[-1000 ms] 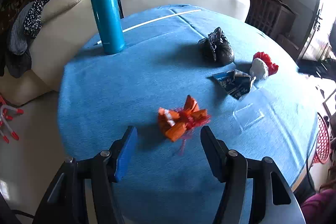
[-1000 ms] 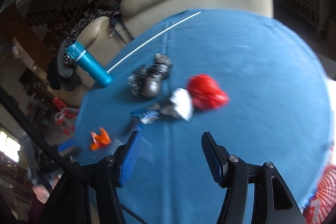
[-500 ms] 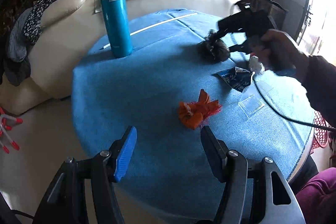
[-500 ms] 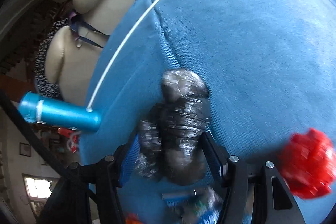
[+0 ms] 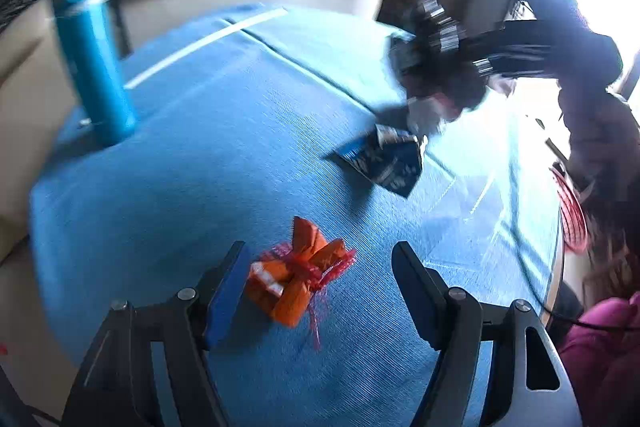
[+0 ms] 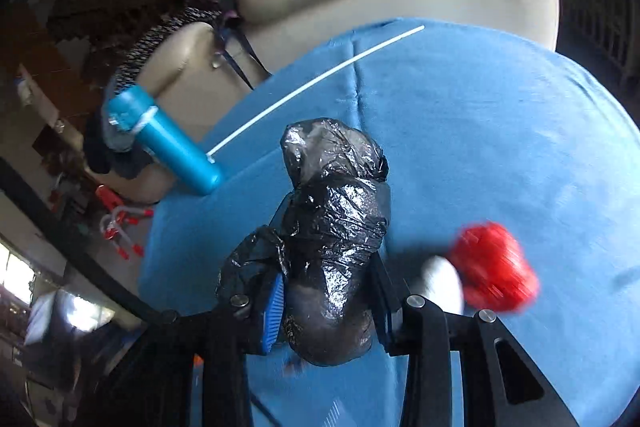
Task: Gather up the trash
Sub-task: 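Grasp the black plastic bag with the right gripper while the left grasps the orange wrapper, then lift the black bag and orange wrapper off the table with both grippers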
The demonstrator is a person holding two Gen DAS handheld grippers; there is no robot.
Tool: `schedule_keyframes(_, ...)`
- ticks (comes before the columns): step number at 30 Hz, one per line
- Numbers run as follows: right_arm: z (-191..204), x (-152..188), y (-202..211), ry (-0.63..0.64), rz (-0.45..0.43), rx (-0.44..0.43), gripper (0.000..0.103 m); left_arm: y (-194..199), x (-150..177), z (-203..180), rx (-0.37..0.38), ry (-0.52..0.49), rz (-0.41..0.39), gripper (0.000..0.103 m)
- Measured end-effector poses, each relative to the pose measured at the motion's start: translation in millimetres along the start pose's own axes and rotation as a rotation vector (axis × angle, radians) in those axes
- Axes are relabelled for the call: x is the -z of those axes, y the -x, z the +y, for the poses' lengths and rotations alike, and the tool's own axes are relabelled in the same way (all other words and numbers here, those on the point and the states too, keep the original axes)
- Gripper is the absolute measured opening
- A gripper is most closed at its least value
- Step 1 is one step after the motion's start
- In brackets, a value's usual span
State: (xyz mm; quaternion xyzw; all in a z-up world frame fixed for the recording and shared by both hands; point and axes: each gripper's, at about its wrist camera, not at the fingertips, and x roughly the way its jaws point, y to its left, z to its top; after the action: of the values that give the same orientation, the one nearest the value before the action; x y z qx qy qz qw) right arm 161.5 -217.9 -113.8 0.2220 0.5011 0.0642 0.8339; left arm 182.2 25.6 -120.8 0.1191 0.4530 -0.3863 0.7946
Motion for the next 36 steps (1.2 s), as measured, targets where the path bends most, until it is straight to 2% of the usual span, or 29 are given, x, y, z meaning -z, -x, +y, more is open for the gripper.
schedule_keyframes(1,-6.3,5.9,13.3,-0.001,-0.010,-0.003,0.040,-5.9,-2.0,2.4,0.020,-0.012,0.024,0.074)
schedule_keyframes(5,-36.9,33.8,60.8,-0.033,-0.062,-0.003,0.040,-28.0,-6.0,12.5,0.023,-0.036,0.104,0.074)
schedule_keyframes(12,-101.3,91.0,128.6,-0.166,-0.130,0.075,0.040,-42.8,1.5,5.2,0.022,-0.090,0.152,0.072)
schedule_keyframes(13,-108.2,97.4,133.1,-0.184,-0.132,0.081,0.040,-44.1,2.3,3.3,0.018,-0.086,0.152,0.069)
schedule_keyframes(15,-117.9,108.4,139.3,-0.206,-0.136,0.095,0.040,-47.8,2.1,2.8,0.003,-0.065,0.160,0.053)
schedule_keyframes(16,-120.2,112.6,141.8,-0.211,-0.140,0.102,0.040,-47.8,2.0,3.2,-0.017,-0.052,0.154,0.049)
schedule_keyframes(17,-121.8,116.5,144.2,-0.212,-0.144,0.110,0.040,-47.2,1.7,3.5,-0.026,-0.037,0.148,0.036)
schedule_keyframes(19,-121.8,122.5,150.3,-0.203,-0.151,0.118,0.040,-46.7,1.0,7.7,-0.050,0.015,0.147,0.035)
schedule_keyframes(25,-105.7,133.3,162.2,-0.129,-0.187,0.127,0.040,-29.5,3.1,-4.3,-0.138,0.098,0.079,0.034)
schedule_keyframes(29,-96.9,141.3,173.6,-0.079,-0.213,0.137,0.040,0.0,-5.9,-38.4,-0.204,0.103,-0.007,0.034)
schedule_keyframes(36,-91.8,154.9,198.3,-0.051,-0.265,0.149,0.040,45.5,-32.6,-118.2,-0.255,0.095,-0.133,0.034)
